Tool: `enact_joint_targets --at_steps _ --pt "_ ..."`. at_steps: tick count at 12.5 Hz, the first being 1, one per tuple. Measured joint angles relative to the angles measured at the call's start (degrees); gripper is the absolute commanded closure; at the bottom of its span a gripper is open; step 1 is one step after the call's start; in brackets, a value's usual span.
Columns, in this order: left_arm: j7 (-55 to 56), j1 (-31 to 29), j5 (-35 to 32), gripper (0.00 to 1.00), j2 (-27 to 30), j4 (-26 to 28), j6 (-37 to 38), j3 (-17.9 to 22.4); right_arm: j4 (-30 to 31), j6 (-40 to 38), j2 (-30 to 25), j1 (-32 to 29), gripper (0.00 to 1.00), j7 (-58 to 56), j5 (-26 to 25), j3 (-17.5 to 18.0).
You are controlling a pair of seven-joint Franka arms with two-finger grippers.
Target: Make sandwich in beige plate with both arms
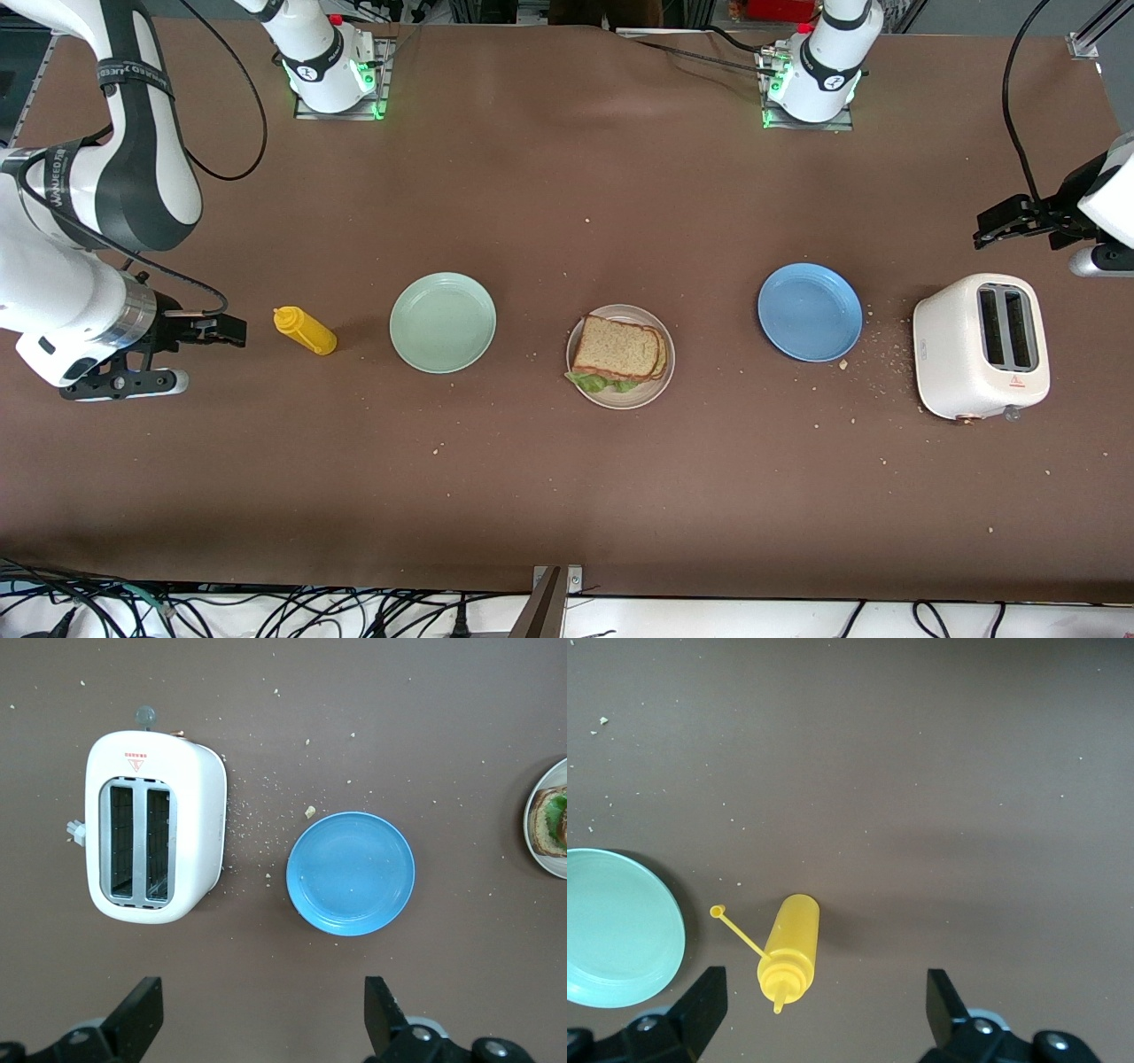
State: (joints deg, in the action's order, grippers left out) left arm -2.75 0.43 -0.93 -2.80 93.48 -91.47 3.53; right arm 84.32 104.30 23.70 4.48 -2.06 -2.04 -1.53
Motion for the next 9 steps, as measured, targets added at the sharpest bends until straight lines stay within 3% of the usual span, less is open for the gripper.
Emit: enact_joint_targets --at_steps 9 --pt "0.1 0.0 0.0 0.0 -0.2 -0.1 -0.6 -1.4 0.0 0.0 0.1 0.0 0.01 0.0 0.0 0.0"
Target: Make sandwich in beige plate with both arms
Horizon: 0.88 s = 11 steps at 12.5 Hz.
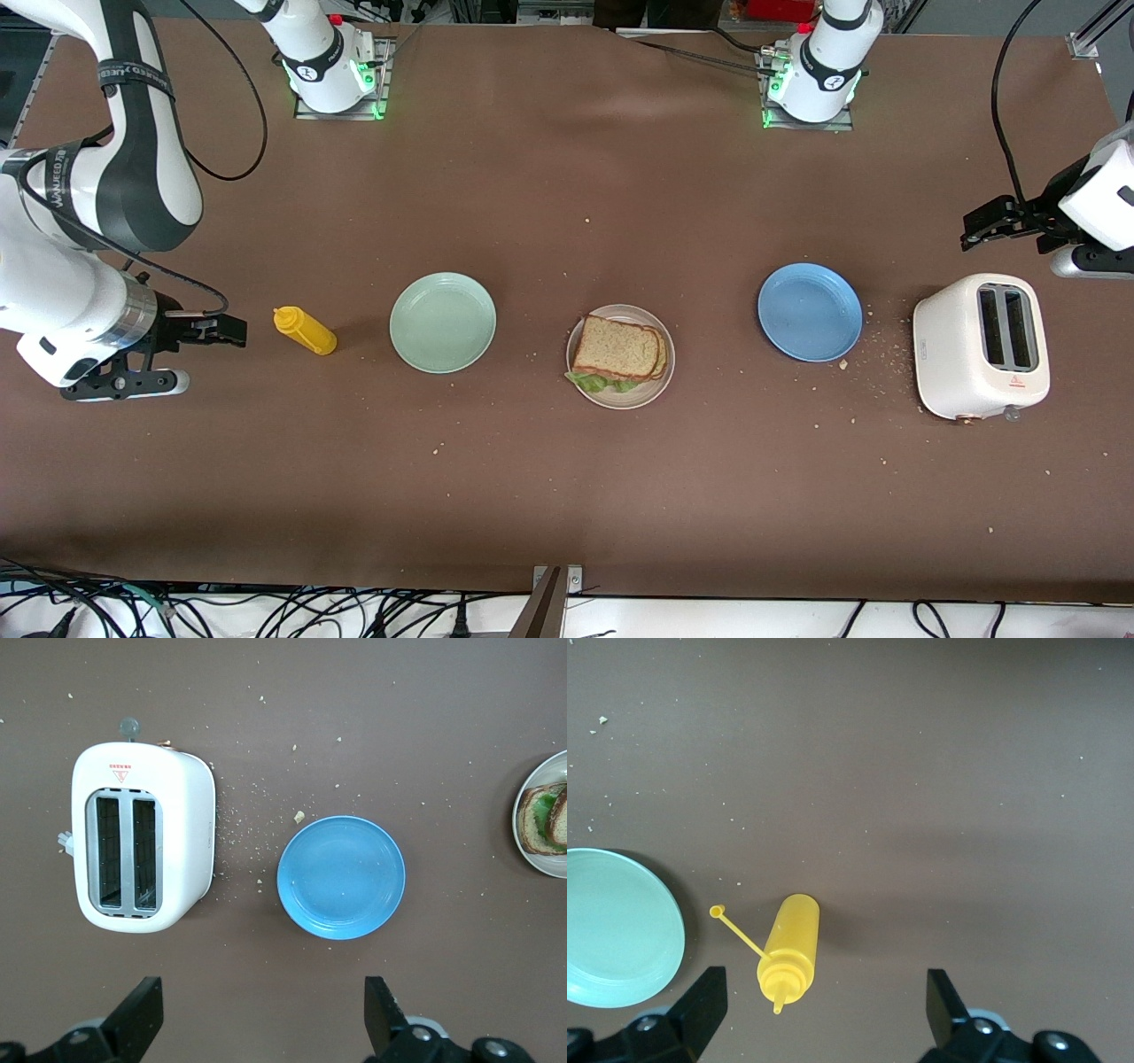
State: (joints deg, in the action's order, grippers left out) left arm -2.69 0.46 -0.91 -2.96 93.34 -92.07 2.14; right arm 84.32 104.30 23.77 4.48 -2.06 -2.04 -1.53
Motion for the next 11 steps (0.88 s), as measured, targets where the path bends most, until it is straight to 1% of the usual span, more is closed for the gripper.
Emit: enact_joint_targets --at_steps 4,11 --pt "0.0 0.1 0.0 0.0 0.0 -0.9 -0.1 -0.1 0.0 0.0 0.0 0.0 0.01 0.0 0.0 0.0" --pt "0.0 0.9 0.0 0.0 -0.8 -0.9 -0.1 -0.5 0.0 0.0 0.0 0.0 0.01 0.0 0.0 0.0"
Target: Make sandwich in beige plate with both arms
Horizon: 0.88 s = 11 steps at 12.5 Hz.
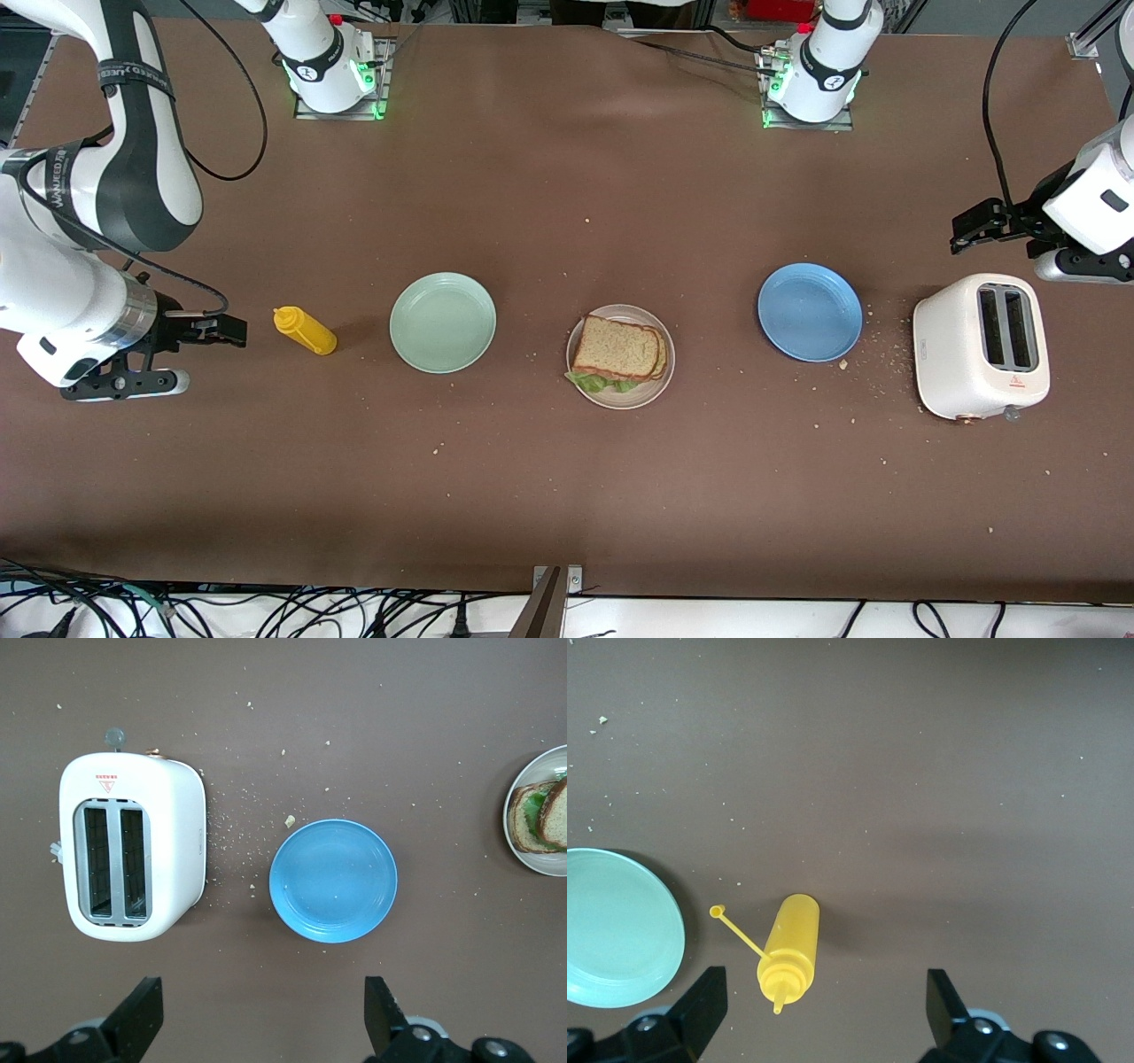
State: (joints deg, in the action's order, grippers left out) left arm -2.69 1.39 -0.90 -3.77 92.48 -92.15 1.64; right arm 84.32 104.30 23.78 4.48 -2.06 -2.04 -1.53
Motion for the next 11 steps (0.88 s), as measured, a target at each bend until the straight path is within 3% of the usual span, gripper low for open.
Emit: enact_joint_targets --at_steps 8,11 --pt "0.0 0.4 0.0 0.0 0.0 0.0 0.0 0.0 -0.1 2.0 -0.9 0.0 0.01 0.1 0.0 0.0" --pt "0.0 0.7 0.0 0.0 -0.1 0.0 0.0 0.0 -0.2 2.1 -1.9 0.0 0.01 6.7 0.0 0.0"
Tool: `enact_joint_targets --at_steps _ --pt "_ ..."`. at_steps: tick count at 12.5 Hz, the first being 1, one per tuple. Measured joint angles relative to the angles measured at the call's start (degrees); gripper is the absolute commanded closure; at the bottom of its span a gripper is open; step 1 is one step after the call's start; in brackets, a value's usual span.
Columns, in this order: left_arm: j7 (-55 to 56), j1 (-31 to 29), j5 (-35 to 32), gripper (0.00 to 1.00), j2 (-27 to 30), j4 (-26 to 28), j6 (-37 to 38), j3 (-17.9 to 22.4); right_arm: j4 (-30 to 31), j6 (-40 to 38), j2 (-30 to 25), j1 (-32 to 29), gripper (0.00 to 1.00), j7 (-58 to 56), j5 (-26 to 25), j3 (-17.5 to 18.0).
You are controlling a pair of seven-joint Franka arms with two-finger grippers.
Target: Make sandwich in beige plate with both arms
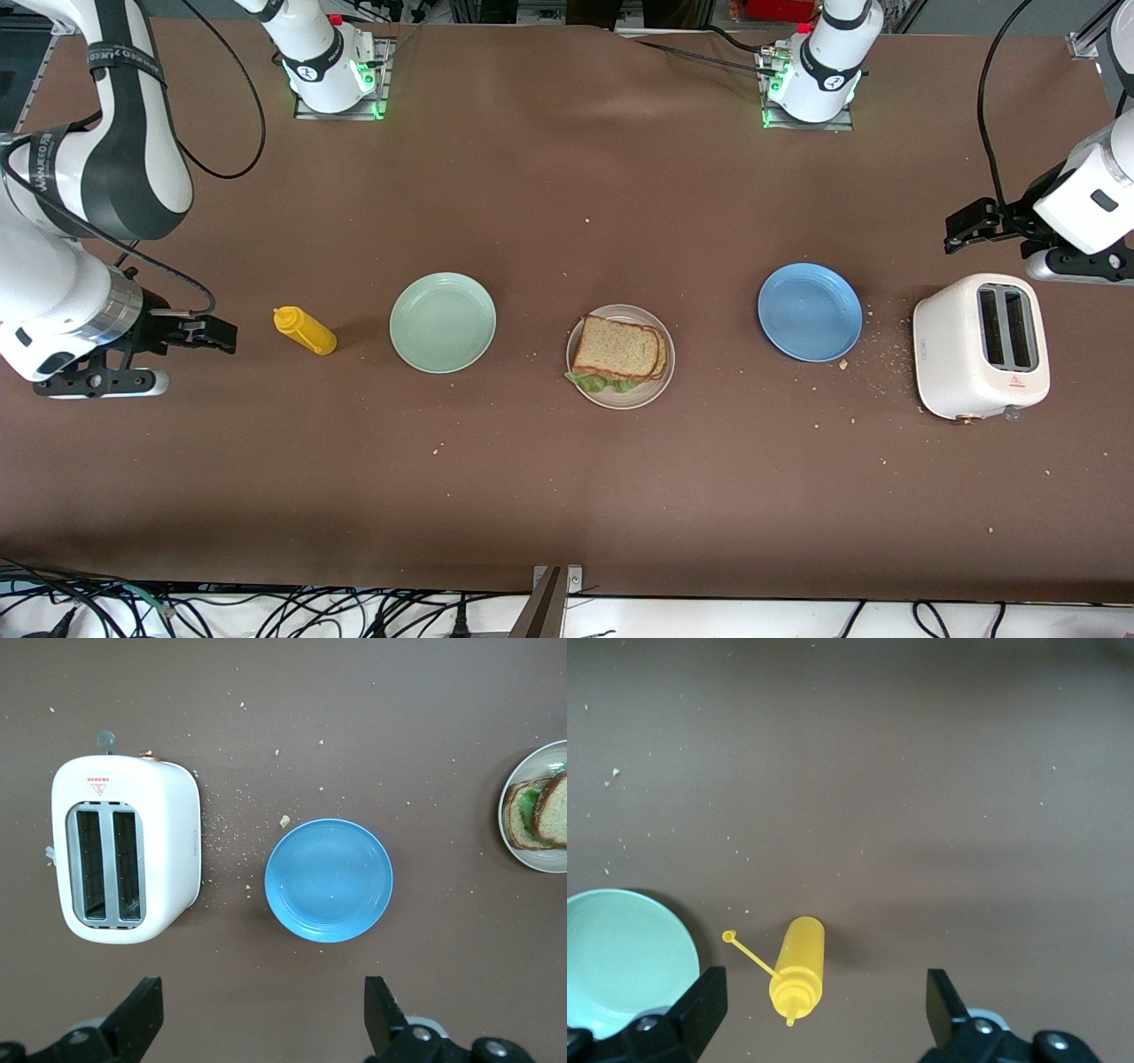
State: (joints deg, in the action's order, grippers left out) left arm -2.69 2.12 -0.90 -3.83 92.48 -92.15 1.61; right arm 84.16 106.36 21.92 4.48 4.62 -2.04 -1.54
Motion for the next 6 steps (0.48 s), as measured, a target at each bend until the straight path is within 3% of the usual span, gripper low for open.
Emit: enact_joint_targets --at_steps 6 --pt "0.0 0.0 0.0 0.0 -0.1 0.0 0.0 0.0 0.0 0.0 -0.8 0.0 0.01 2.7 0.0 0.0"
